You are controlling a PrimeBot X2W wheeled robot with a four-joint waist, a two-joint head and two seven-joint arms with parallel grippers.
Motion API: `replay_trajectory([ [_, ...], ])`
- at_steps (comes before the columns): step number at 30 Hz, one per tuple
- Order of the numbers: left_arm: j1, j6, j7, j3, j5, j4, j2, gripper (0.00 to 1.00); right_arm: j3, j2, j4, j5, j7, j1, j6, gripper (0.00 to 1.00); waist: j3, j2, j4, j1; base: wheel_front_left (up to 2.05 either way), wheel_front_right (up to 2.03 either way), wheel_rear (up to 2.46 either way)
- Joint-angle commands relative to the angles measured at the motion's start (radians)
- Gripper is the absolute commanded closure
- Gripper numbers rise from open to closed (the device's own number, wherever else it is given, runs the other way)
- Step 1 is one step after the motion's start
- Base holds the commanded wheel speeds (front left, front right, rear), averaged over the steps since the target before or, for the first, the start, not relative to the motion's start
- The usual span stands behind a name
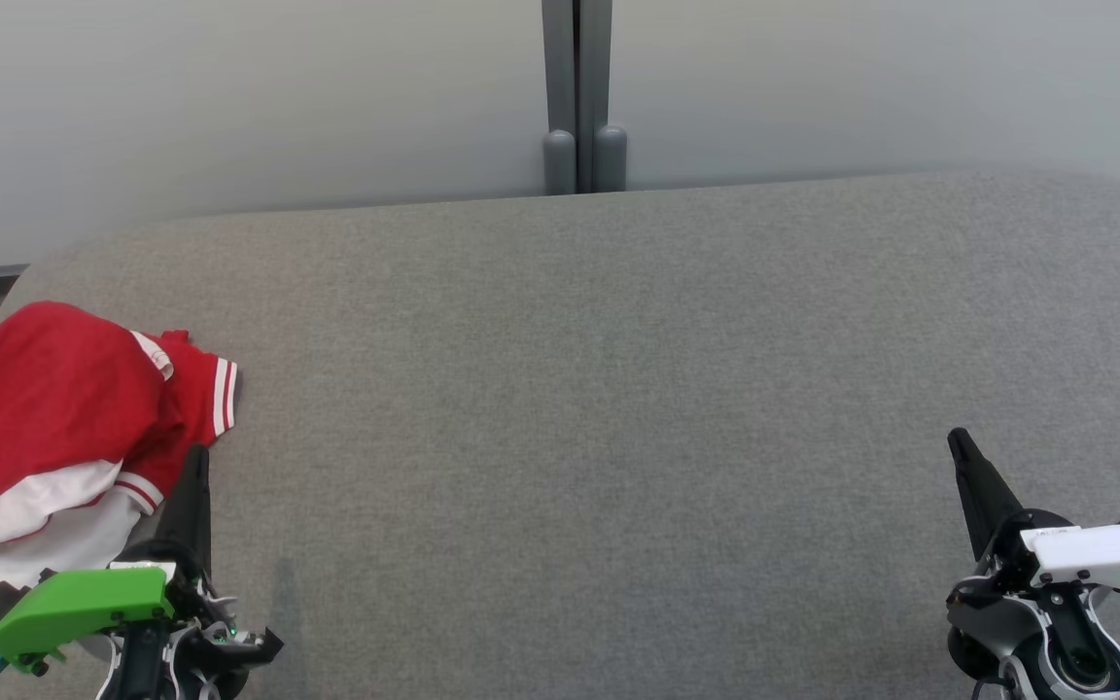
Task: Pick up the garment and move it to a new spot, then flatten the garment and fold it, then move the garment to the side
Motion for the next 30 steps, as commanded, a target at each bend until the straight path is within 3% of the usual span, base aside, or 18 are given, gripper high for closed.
replay_trajectory([
  [1,-0.008,0.003,0.003,0.002,-0.003,-0.003,0.006,1.0,-0.002,-0.005,-0.002,0.002,0.003,-0.006,0.0,1.0,0.0,0.0,0.0,0.0,0.0,0.0,0.0],
  [30,-0.008,0.003,0.003,0.002,-0.003,-0.003,0.006,1.0,-0.002,-0.005,-0.002,0.002,0.003,-0.006,0.0,1.0,0.0,0.0,0.0,0.0,0.0,0.0,0.0],
])
